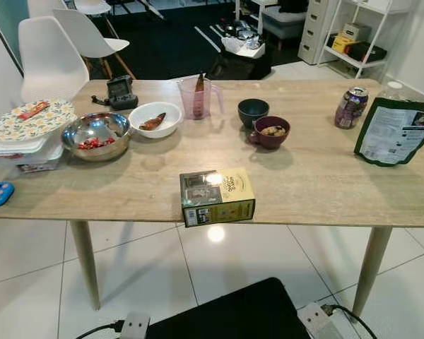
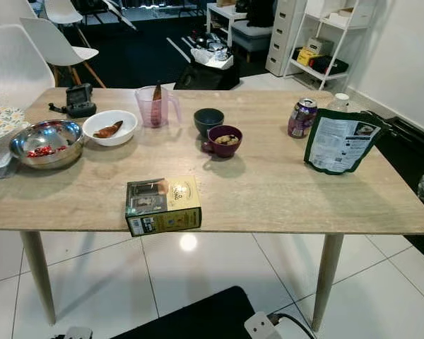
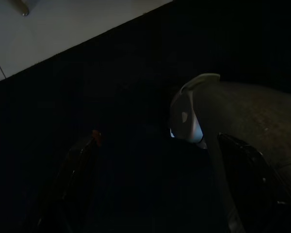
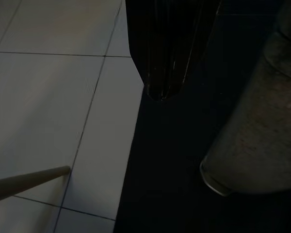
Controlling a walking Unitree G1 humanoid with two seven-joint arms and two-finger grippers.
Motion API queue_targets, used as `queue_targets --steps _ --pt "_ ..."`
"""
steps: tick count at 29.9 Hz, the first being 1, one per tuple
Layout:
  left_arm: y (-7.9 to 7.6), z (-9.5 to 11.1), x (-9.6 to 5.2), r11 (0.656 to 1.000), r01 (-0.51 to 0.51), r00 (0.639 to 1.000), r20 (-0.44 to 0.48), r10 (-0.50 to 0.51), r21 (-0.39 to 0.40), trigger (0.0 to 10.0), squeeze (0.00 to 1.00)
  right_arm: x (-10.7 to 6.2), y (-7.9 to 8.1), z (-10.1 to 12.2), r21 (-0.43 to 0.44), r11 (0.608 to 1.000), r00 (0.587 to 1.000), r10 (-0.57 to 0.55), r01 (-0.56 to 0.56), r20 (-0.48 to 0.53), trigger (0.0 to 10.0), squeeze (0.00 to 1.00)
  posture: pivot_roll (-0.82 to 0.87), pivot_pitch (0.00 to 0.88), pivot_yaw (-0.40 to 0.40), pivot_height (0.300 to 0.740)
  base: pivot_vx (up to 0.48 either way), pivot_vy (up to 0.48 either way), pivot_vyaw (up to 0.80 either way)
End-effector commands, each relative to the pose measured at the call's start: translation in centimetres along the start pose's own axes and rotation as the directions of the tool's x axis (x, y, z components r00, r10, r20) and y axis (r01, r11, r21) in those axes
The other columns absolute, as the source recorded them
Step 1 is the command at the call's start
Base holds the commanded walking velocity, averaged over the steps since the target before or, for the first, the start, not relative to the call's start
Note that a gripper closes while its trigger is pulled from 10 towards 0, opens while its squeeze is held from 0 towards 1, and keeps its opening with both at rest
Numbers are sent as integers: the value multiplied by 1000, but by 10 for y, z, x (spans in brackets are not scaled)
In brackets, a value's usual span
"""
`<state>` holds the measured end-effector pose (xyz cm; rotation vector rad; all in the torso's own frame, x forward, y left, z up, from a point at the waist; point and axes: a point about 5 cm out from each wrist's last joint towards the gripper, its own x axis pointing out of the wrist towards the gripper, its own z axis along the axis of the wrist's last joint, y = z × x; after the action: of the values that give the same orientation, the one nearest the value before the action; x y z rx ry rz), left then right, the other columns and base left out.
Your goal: Restocking fridge
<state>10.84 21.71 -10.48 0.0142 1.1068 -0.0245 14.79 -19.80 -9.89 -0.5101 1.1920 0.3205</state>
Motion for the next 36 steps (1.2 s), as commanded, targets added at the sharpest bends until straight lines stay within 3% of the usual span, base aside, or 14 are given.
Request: queue_targets --steps 1,14,36 --pt "0 -6 -1 1000 5 1000 -22 -6 -9 10000 0 0 -2 1 0 1000 1000 -9 9 -5 10000 0 49 0 -32 740 0 -472 0" --pt "-1 -2 0 1000 11 1000 -12 -11 -6 10000 0 0 2 -1 -13 1000 1000 2 -2 -7 10000 0 44 0 -24 740 0 -455 0" --pt "2 -4 -1 999 -10 1000 -6 10 -33 10000 0 0 5 -4 -13 1000 1000 12 -12 -11 10000 0 42 0 -21 740 0 0 0"
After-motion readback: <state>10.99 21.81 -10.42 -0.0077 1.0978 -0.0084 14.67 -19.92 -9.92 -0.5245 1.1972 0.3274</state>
